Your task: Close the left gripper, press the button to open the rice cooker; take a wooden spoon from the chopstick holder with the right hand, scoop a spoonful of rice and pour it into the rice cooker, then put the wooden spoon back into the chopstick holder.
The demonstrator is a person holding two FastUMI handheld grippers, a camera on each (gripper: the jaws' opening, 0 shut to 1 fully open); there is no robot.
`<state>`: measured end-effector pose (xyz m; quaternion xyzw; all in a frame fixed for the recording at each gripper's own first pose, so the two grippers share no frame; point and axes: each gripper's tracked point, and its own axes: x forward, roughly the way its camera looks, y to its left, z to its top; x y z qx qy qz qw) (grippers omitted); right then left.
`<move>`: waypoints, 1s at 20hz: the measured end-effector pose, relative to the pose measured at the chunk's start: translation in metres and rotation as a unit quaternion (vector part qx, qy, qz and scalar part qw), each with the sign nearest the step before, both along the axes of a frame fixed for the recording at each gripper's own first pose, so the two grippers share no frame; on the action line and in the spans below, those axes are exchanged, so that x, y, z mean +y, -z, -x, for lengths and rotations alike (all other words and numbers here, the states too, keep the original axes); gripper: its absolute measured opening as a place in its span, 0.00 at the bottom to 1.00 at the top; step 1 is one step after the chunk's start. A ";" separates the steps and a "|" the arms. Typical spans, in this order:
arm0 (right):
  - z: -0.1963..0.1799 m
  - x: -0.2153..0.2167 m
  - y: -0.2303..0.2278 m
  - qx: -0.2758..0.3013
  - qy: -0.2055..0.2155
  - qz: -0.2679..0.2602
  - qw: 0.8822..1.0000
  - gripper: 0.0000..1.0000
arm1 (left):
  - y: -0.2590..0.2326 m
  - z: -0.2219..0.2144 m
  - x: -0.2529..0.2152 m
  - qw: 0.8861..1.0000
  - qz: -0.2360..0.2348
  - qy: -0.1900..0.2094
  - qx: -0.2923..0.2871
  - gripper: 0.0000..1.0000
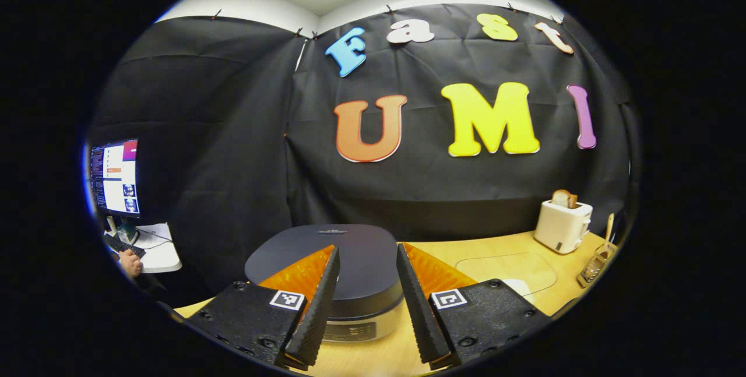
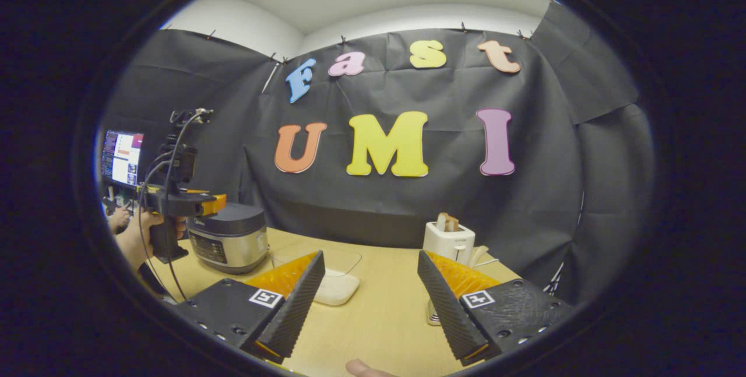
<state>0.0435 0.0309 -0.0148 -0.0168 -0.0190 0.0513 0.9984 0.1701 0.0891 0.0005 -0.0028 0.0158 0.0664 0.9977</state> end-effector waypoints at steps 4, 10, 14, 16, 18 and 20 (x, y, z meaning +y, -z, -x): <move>0.027 -0.012 -0.018 -0.005 0.018 -0.003 1.000 0.97 | -0.030 0.043 -0.038 1.000 0.003 0.028 -0.003 0.64; 0.070 -0.034 -0.040 -0.008 0.034 0.001 0.999 0.95 | -0.042 0.121 -0.078 0.997 0.025 0.068 0.015 0.64; 0.090 -0.031 -0.056 0.003 -0.019 -0.044 0.999 0.97 | -0.038 0.159 -0.088 0.997 0.017 0.071 0.025 0.64; 0.092 -0.045 -0.062 -0.011 0.006 -0.030 0.999 0.95 | -0.033 0.171 -0.092 0.997 0.012 0.068 0.024 0.64; 0.095 -0.045 -0.056 -0.017 0.015 -0.021 1.000 0.95 | -0.028 0.180 -0.096 0.998 0.000 0.066 0.016 0.64; 0.093 -0.042 -0.043 -0.006 0.010 -0.022 1.000 0.95 | -0.020 0.186 -0.097 0.998 -0.017 0.058 0.014 0.64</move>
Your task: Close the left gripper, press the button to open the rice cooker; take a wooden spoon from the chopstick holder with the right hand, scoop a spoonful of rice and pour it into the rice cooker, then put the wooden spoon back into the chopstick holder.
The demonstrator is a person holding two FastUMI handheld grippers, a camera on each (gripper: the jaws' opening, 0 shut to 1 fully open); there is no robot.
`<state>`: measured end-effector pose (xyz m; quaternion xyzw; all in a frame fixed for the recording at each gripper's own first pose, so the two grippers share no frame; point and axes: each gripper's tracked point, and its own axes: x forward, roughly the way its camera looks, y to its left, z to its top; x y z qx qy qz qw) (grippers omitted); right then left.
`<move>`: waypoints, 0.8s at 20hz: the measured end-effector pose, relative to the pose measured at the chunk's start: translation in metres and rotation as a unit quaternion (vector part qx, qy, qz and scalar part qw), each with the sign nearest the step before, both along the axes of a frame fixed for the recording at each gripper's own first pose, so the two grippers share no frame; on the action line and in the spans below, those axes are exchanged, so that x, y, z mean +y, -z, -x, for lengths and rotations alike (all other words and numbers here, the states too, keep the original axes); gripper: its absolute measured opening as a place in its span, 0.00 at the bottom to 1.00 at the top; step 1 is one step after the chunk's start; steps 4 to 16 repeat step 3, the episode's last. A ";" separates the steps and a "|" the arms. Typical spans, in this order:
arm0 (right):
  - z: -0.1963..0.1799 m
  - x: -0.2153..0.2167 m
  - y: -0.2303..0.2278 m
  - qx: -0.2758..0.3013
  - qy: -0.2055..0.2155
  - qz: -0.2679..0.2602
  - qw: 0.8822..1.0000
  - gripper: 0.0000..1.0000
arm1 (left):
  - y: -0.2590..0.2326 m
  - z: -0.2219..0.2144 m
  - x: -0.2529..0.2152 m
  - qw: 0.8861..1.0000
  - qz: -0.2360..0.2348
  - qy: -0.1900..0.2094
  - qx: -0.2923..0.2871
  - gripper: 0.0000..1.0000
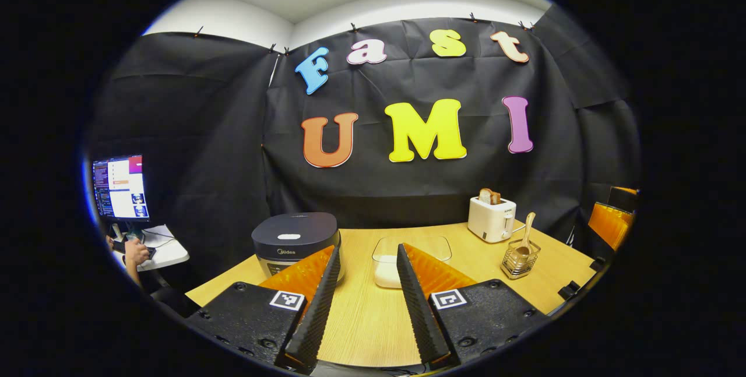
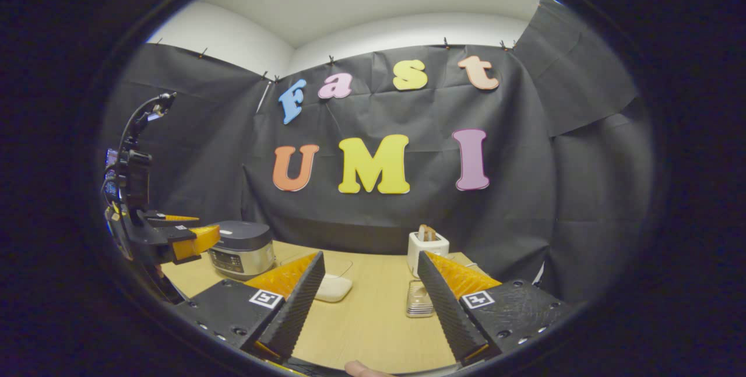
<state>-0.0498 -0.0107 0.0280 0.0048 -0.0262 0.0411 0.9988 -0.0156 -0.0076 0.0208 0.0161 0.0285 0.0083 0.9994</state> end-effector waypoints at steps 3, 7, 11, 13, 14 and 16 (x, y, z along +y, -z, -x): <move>-0.009 -0.006 0.006 0.011 0.013 0.003 1.000 0.97 | 0.009 0.003 -0.007 1.000 -0.007 0.005 -0.008 0.65; -0.009 -0.006 0.006 0.011 0.013 0.003 1.000 0.97 | 0.009 0.003 -0.007 1.000 -0.007 0.005 -0.008 0.65; -0.009 -0.006 0.006 0.011 0.013 0.003 1.000 0.97 | 0.009 0.003 -0.007 1.000 -0.007 0.005 -0.008 0.65; -0.009 -0.006 0.006 0.011 0.013 0.003 1.000 0.97 | 0.009 0.003 -0.007 1.000 -0.007 0.005 -0.008 0.65; -0.009 -0.006 0.006 0.011 0.013 0.003 1.000 0.97 | 0.009 0.003 -0.007 1.000 -0.007 0.005 -0.008 0.65; -0.009 -0.006 0.006 0.011 0.013 0.003 1.000 0.97 | 0.009 0.003 -0.007 1.000 -0.007 0.005 -0.008 0.65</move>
